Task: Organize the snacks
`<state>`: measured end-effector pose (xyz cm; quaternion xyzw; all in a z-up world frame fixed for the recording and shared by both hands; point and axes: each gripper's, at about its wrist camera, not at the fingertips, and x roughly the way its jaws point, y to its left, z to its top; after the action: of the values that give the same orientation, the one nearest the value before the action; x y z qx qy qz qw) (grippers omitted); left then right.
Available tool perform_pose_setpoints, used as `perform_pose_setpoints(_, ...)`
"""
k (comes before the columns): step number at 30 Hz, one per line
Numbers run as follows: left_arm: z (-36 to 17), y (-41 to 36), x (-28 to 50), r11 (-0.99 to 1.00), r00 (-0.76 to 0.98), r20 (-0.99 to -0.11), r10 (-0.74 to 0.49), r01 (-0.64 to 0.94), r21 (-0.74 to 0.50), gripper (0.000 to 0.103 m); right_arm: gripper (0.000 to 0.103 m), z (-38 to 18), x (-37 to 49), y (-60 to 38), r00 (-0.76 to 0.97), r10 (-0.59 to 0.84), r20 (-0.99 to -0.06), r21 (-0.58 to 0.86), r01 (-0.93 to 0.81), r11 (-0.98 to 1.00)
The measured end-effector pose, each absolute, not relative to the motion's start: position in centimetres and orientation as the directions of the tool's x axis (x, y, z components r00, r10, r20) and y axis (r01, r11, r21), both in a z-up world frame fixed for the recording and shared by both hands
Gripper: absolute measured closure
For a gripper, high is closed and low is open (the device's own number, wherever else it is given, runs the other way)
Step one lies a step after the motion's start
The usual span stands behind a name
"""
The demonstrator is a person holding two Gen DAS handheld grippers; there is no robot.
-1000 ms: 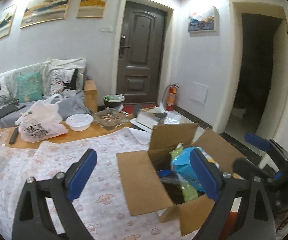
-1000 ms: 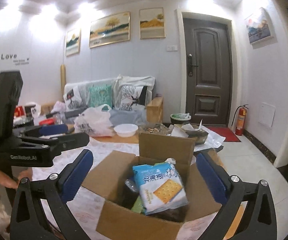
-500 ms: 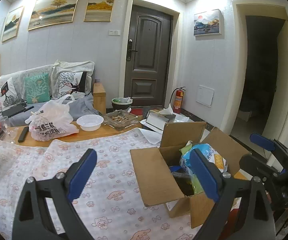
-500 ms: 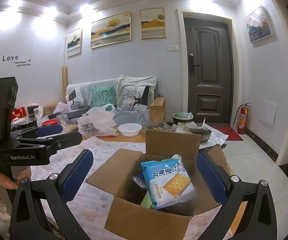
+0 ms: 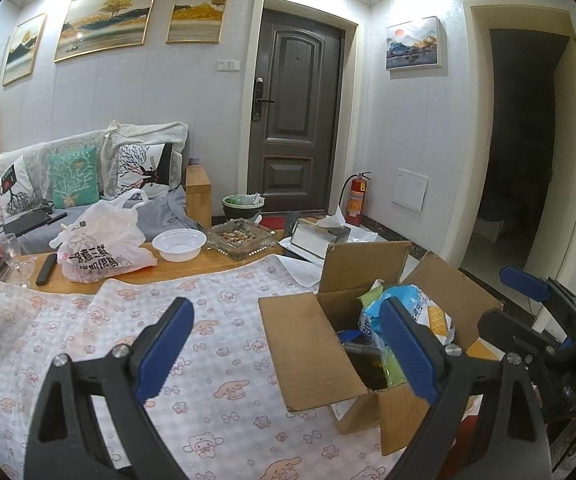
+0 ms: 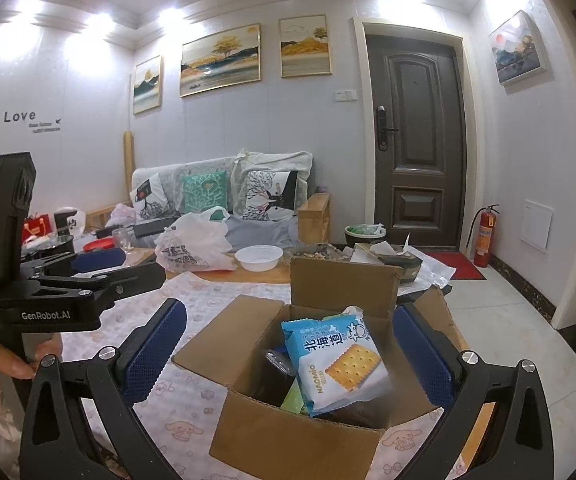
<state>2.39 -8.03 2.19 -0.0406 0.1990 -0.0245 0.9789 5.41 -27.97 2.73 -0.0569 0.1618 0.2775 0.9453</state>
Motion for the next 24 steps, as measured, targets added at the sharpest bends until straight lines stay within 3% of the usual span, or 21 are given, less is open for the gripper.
perform_pose_setpoints(24,1.96,-8.16,2.55,0.995,0.917,-0.390,-0.079,0.047,-0.092,0.011,0.000,2.60,5.62,-28.22,0.795,0.501,-0.341,-0.015,-0.538,0.843)
